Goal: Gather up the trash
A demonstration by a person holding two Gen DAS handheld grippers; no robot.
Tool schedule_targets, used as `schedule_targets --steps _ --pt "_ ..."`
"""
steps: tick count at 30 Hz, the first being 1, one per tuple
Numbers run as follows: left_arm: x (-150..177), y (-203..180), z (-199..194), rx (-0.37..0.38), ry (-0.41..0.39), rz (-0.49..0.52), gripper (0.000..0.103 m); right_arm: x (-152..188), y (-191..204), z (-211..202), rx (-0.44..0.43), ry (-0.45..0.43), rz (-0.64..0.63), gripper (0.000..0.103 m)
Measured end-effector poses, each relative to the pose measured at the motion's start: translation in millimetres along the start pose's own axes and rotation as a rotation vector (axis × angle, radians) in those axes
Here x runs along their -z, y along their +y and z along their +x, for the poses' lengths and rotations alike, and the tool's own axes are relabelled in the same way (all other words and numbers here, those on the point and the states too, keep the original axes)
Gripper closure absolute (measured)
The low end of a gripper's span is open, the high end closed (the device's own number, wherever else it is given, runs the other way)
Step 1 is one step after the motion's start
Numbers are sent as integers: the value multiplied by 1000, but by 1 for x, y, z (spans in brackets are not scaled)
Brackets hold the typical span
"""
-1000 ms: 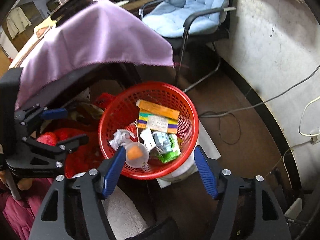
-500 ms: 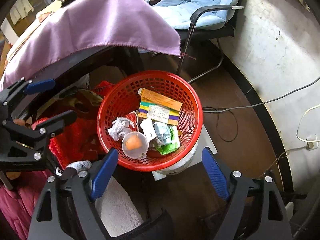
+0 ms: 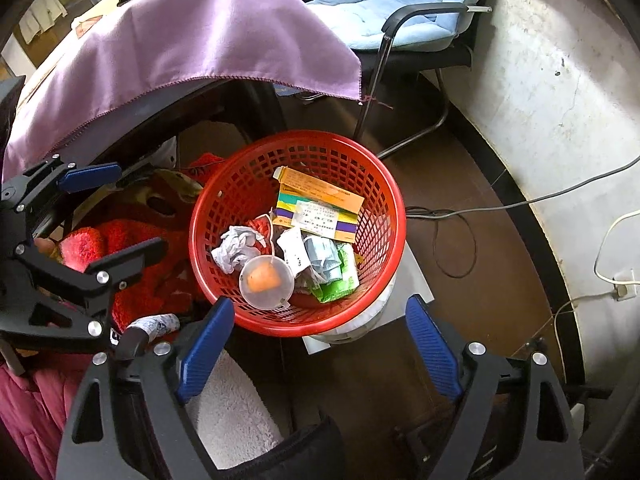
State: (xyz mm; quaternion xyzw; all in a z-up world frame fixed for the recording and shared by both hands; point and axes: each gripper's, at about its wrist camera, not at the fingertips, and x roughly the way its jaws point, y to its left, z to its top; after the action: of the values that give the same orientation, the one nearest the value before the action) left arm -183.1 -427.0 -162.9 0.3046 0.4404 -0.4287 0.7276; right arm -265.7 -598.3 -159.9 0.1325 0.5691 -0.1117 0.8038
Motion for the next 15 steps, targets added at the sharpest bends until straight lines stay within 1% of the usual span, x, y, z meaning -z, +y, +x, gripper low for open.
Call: schedule_targets --steps 15 --pt "0 -5 -4 -8 -12 25 12 0 0 -3 4 -7 -2 17"
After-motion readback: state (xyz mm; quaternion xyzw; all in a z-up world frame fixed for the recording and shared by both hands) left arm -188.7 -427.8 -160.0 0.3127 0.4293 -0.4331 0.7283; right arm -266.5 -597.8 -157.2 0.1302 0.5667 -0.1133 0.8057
